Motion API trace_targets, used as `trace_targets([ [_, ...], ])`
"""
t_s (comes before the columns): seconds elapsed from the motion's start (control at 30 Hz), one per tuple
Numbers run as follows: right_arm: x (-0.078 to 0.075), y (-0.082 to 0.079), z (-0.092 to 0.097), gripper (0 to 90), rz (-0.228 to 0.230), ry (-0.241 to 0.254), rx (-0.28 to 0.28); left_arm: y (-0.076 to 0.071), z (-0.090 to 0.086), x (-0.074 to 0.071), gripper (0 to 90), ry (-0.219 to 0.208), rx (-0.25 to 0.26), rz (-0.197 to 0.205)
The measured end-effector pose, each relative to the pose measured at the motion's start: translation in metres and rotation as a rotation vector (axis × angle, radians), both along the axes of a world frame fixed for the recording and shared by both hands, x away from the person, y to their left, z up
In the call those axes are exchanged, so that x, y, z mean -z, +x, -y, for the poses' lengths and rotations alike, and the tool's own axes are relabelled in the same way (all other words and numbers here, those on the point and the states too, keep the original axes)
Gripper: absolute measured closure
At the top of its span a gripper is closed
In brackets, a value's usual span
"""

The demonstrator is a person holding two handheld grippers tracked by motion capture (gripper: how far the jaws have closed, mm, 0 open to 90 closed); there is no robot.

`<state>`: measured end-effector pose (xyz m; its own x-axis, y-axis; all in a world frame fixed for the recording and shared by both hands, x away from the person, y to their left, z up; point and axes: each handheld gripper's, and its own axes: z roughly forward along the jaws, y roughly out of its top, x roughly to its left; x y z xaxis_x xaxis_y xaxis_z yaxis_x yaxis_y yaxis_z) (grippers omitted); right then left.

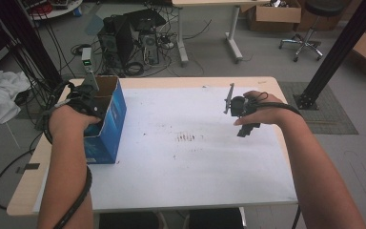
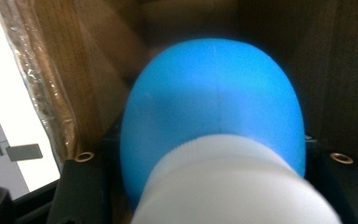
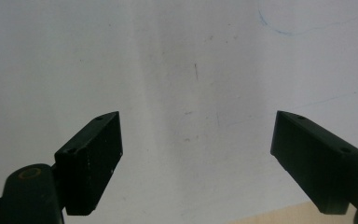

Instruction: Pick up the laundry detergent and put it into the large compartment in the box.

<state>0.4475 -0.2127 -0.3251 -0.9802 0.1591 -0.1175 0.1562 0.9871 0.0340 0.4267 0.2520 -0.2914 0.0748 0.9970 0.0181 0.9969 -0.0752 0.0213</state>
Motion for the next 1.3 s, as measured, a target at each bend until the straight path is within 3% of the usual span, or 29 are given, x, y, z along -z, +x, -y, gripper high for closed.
trace_targets([
  [0.67, -0.001, -0.002, 0.001, 16.6, 0.004, 0.008, -0.001, -0.002, 0.007, -0.015, 30.2, 0.027, 0.014, 0.023],
  [1.3, -0.005, -0.005, 0.003, 16.6, 0.011, 0.016, 0.009, -0.009, 0.009, -0.035, 23.0, 0.052, -0.006, 0.014],
])
